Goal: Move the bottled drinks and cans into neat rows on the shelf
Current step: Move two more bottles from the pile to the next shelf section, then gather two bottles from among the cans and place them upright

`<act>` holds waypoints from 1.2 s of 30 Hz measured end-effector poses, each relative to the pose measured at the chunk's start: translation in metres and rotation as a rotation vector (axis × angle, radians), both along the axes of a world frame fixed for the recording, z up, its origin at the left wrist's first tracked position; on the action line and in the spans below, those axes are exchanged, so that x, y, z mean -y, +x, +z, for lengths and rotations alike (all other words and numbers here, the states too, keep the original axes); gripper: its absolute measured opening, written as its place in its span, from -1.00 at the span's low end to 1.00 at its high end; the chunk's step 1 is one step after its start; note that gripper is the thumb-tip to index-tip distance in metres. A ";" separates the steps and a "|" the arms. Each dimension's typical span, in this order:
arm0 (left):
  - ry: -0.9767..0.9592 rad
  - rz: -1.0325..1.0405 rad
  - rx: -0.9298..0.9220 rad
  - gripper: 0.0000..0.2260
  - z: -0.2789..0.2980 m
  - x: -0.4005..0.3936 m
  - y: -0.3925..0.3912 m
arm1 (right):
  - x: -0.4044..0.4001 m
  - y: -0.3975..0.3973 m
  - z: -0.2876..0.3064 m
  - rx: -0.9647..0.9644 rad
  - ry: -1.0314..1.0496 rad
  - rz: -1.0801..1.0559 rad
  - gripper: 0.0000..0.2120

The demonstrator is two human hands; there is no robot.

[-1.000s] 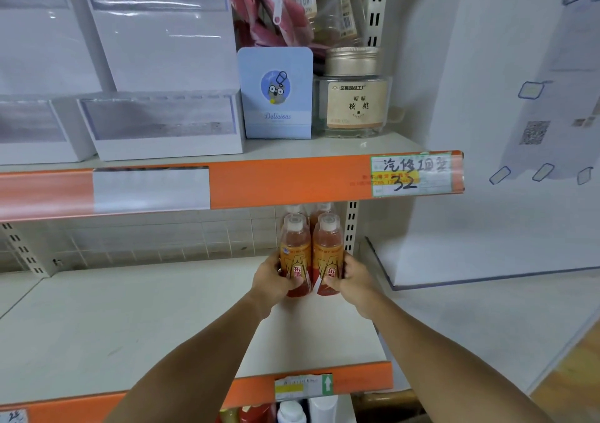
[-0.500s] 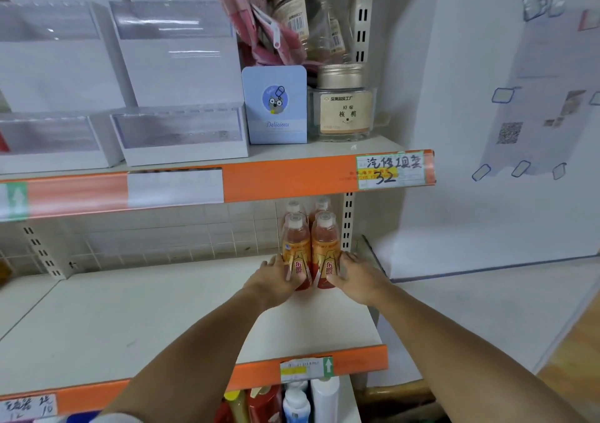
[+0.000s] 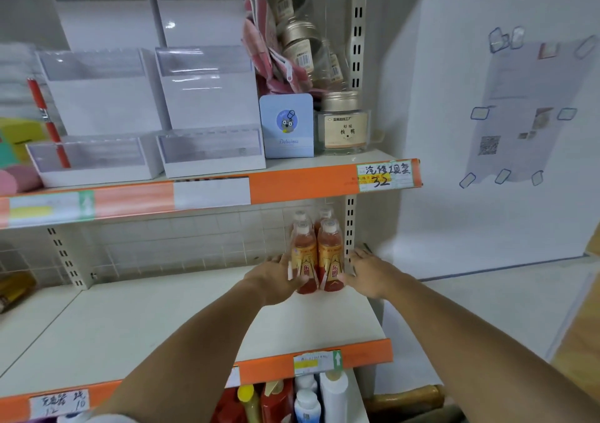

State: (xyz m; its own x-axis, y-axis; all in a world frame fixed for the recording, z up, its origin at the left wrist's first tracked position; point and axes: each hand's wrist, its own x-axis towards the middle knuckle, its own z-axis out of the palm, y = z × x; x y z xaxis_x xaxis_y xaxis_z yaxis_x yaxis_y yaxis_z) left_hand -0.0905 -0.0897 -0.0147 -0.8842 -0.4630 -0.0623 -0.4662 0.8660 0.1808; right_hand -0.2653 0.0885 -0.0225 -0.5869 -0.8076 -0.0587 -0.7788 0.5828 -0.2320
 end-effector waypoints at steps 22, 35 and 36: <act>-0.065 0.356 0.032 -0.20 0.044 0.096 0.270 | 0.114 0.177 0.042 -0.121 0.081 0.262 -0.23; -0.097 0.630 0.069 -0.25 0.045 0.118 0.451 | 0.200 0.320 0.045 -0.084 0.040 0.503 -0.25; -0.098 0.644 0.071 -0.25 0.045 0.119 0.463 | 0.205 0.331 0.046 -0.083 0.033 0.521 -0.25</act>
